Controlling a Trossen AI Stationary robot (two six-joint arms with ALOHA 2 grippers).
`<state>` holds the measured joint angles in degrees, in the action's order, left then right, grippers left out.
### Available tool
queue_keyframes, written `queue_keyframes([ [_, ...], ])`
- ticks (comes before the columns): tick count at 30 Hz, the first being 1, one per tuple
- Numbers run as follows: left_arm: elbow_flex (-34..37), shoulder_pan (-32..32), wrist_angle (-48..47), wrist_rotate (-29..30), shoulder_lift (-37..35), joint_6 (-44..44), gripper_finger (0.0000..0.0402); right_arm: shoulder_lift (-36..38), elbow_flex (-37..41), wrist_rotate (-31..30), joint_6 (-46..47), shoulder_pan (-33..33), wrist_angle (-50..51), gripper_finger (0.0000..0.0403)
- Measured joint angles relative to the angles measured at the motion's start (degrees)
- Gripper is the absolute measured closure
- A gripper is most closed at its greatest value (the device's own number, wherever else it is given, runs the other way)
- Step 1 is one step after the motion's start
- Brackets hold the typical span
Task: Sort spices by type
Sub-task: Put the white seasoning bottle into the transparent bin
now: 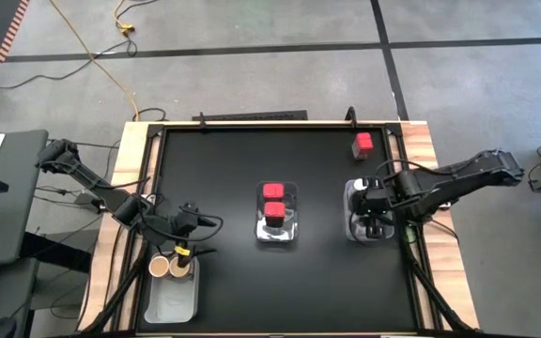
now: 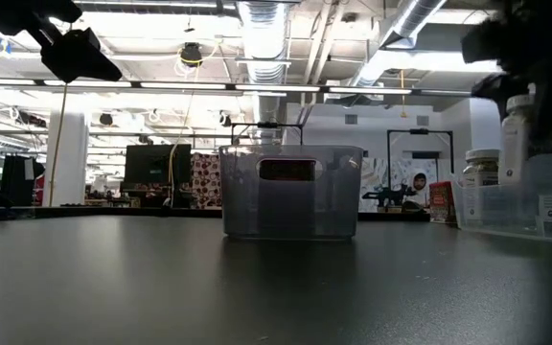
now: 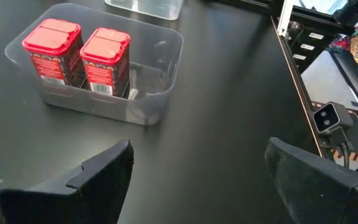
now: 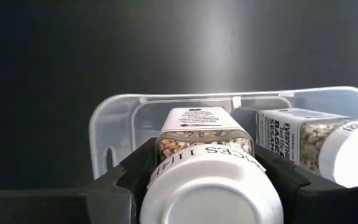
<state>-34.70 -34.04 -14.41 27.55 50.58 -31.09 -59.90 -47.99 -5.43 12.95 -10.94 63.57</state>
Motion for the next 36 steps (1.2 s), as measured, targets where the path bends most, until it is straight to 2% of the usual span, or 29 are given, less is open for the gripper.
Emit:
queue_keyframes([
  [10, 0.0, 0.0, 0.1, 0.2, 0.0, 0.0, 0.0052, -0.1, 4.9, 3.1, -3.4, 4.8, -3.3, 0.0182],
  [27, 0.0, 0.0, 0.1, 0.2, 0.0, 0.0, 0.0052, -0.6, 5.1, 4.3, -4.4, 9.1, -4.2, 0.0182],
  [31, 0.0, 0.0, 0.1, 0.2, 0.0, 0.0, 0.0052, -1.3, 5.1, 7.0, -5.3, 9.6, -4.3, 0.0182],
  [36, 0.0, 0.0, 0.0, 0.2, 0.0, 0.0, 0.0052, -1.3, 3.9, 7.2, -6.7, 9.6, -2.8, 0.0182],
])
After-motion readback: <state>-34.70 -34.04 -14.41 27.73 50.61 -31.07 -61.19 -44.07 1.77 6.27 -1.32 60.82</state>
